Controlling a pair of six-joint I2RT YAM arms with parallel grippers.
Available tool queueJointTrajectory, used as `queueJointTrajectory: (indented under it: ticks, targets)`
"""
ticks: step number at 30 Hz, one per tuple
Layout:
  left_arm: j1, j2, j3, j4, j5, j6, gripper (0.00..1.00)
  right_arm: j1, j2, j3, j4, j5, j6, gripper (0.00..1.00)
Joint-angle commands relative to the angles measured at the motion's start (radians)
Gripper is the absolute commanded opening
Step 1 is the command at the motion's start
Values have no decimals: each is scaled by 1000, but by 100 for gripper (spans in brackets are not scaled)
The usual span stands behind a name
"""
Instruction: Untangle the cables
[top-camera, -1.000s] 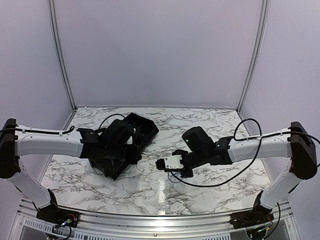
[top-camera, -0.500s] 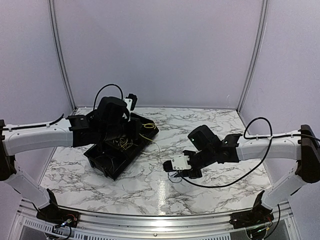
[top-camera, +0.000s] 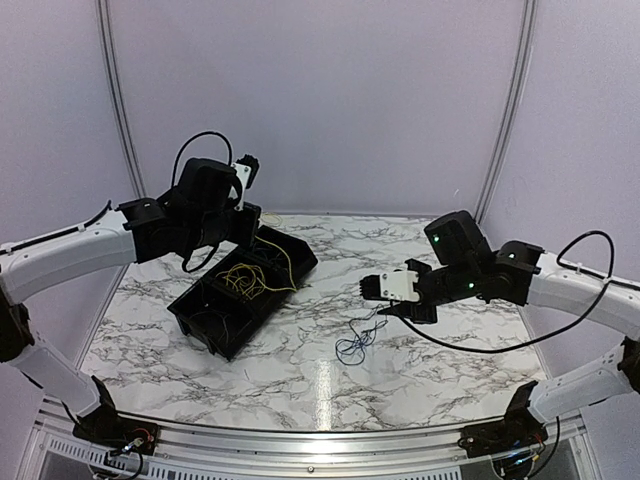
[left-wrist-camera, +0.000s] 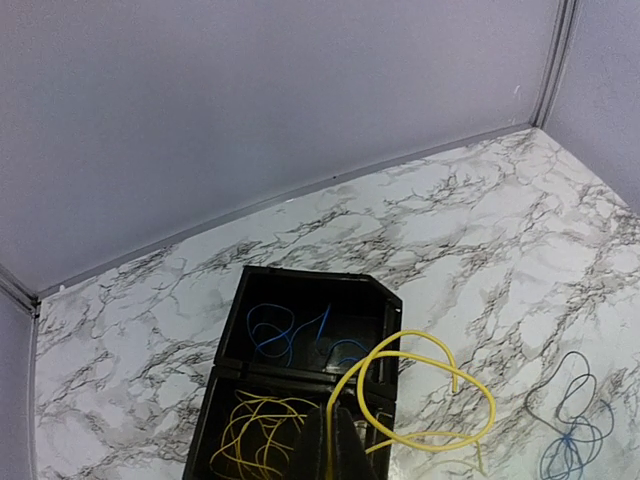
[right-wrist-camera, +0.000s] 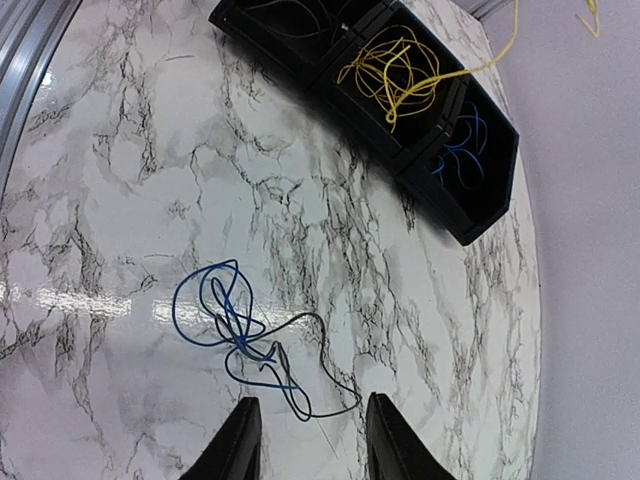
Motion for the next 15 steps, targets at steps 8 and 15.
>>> queueJointTrajectory:
  ticks: [8,15]
  targets:
    - [105,42,38,-134,-95,253,0,-41,-72,64,-120,54,11,37]
    - [145,135,35,-126,-129,364,0,-79,-79,64,-114,33,25,37]
